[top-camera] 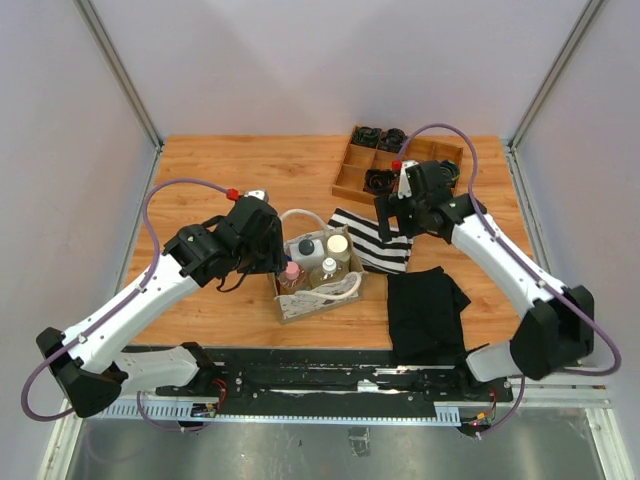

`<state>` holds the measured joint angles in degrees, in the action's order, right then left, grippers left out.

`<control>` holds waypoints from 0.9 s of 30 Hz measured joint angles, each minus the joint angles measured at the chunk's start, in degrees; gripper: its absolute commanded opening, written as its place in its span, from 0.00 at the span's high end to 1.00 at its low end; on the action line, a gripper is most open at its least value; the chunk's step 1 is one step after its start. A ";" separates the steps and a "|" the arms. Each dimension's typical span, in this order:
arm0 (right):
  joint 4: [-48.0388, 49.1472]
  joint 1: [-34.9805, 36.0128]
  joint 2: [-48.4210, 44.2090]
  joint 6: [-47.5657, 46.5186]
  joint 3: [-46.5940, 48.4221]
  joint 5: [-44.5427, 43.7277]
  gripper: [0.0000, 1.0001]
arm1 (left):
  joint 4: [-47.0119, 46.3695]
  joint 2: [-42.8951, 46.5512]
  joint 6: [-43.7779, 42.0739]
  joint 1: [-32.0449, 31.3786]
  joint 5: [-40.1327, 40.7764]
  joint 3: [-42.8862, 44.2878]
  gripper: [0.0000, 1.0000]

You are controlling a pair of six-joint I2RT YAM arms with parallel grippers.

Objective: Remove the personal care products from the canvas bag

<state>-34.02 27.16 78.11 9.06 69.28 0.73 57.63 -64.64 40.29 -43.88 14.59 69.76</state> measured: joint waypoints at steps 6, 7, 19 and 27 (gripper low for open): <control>0.39 -6.05 15.47 0.35 5.20 5.88 0.00 | 1.75 0.68 0.90 -0.20 1.97 0.63 0.42; 0.39 -6.03 18.36 0.46 7.02 7.04 0.00 | 2.27 0.94 1.05 -0.20 2.40 1.11 0.41; -1.40 -1.86 40.04 2.69 19.56 7.69 0.02 | 6.01 5.07 2.60 -0.20 6.56 6.27 0.40; 3.80 -10.82 32.81 4.04 7.63 5.33 0.01 | 10.29 5.38 3.30 -0.20 9.60 6.99 0.39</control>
<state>-30.22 16.34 110.91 13.10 76.90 6.07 67.92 -59.27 43.59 -44.07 24.18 76.75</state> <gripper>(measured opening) 0.987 0.608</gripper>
